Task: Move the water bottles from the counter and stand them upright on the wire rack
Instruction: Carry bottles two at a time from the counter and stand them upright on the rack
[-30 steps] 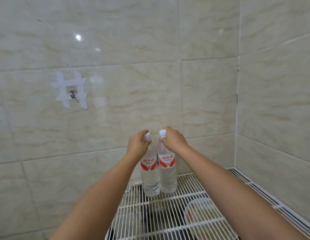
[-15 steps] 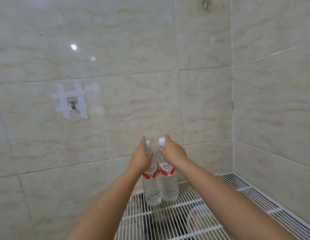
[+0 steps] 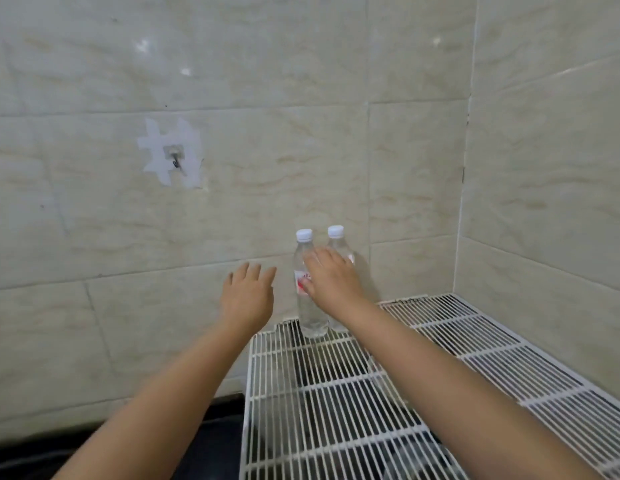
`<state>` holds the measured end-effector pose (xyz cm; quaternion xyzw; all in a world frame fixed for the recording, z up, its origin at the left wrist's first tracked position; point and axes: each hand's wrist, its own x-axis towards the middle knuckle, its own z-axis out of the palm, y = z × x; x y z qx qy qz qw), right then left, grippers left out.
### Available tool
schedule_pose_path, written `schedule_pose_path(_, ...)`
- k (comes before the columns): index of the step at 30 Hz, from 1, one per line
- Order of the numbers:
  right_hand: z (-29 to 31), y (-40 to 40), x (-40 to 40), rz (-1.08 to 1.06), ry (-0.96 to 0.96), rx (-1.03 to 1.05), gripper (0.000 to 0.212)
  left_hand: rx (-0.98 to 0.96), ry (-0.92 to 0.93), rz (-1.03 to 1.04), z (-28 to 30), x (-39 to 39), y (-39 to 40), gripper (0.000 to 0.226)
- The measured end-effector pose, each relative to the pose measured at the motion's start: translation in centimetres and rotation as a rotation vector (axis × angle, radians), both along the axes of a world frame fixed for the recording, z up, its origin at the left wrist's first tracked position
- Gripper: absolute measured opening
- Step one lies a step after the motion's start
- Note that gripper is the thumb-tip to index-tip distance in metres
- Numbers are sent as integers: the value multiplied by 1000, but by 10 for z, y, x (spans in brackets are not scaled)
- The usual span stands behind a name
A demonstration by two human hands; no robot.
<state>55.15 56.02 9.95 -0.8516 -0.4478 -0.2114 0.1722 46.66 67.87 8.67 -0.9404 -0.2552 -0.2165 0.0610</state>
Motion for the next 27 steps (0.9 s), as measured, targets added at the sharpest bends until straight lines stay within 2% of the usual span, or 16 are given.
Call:
schedule_pose_path(7,-28,13,-95,252,-25,-94,45,-84,49,259,-43,-128,-2,48)
schedule_pose_path(13,-89,40,-221,539,116,-182,43,-163,129,620,-99,-289,-20,45)
schedule_pose_path(18,-126,59,-326,731,206,-273,46,-217,186,807,-124,-395,-41,43)
schedule_pose_path(23,-152,80,-413,789,238,-337,46,-313,195,952,-153,-484,-38,46)
schedule_pose_path(27,-180,103,-452,787,197,-386,45,-380,202,955,-174,-529,-19,45)
